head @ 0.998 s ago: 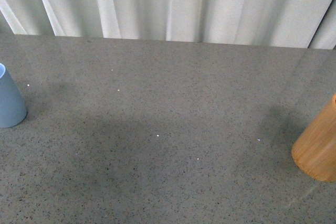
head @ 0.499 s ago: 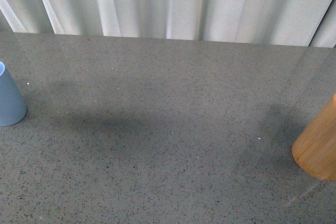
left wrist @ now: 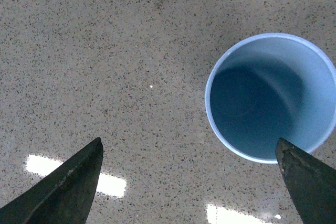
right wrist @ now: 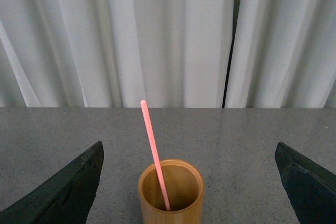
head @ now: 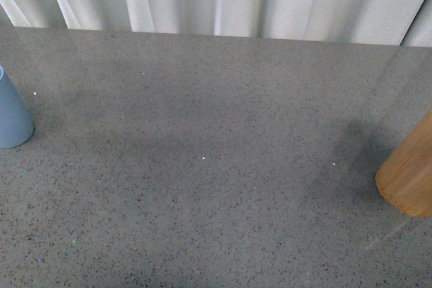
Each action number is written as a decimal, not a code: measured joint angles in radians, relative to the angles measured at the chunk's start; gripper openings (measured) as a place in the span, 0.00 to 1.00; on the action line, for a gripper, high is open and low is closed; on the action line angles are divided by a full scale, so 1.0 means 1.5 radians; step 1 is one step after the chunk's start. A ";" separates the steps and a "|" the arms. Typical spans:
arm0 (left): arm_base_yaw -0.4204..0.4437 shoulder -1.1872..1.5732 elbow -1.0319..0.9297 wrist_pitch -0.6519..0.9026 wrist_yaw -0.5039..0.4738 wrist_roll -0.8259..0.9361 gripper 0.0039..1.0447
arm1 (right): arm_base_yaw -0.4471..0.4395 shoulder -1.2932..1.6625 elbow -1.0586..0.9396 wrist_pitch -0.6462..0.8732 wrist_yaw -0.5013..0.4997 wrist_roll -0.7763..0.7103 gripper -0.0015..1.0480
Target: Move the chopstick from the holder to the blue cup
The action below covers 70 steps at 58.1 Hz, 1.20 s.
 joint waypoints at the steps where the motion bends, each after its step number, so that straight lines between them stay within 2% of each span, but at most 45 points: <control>1: 0.000 0.005 0.004 0.000 -0.002 -0.002 0.94 | 0.000 0.000 0.000 0.000 0.000 0.000 0.90; 46: -0.023 0.148 0.091 0.012 -0.060 -0.068 0.94 | 0.000 0.000 0.000 0.000 0.000 0.000 0.90; 70: -0.077 0.156 0.094 -0.011 -0.031 -0.108 0.34 | 0.000 0.000 0.000 0.000 0.000 0.000 0.90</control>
